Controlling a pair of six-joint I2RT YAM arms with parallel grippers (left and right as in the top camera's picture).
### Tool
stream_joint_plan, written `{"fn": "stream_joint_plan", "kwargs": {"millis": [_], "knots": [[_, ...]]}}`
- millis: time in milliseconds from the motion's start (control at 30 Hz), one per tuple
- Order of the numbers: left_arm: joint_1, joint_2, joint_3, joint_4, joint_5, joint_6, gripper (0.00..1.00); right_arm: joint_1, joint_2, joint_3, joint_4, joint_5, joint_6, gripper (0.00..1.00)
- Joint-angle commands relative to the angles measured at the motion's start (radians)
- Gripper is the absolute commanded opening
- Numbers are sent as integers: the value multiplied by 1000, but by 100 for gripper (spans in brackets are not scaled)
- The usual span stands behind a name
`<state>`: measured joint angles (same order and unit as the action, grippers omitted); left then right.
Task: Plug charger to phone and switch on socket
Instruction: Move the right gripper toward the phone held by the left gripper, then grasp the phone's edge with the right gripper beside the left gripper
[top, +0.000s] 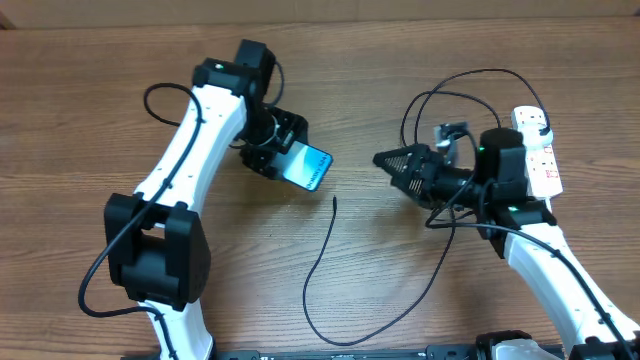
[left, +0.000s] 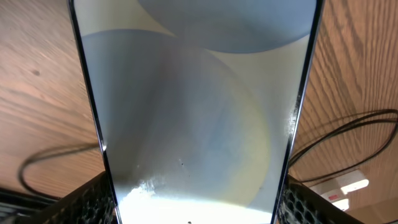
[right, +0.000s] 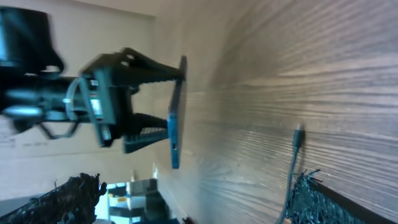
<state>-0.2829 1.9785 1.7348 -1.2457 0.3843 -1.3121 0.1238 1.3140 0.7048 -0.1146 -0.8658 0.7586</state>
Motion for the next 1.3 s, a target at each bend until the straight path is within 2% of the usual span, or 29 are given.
{"fn": "stream_joint_plan", "kwargs": {"millis": [0,367,900,1100,1267], "knots": [[-41,-41,2,5,5,-143,4,53,5,28,-7,99,8,100],[-114,-41,2,84,64,-197,4,179,5,28,31,198,11,100],[-184,-41,2,108,161,-204,4,203,13,27,22,264,-3,100],[-208,-41,2,125,166,-204,4,203,22,27,11,270,-4,91],[-219,-41,2,129,158,-216,4,203,22,27,8,287,-5,80]]}}
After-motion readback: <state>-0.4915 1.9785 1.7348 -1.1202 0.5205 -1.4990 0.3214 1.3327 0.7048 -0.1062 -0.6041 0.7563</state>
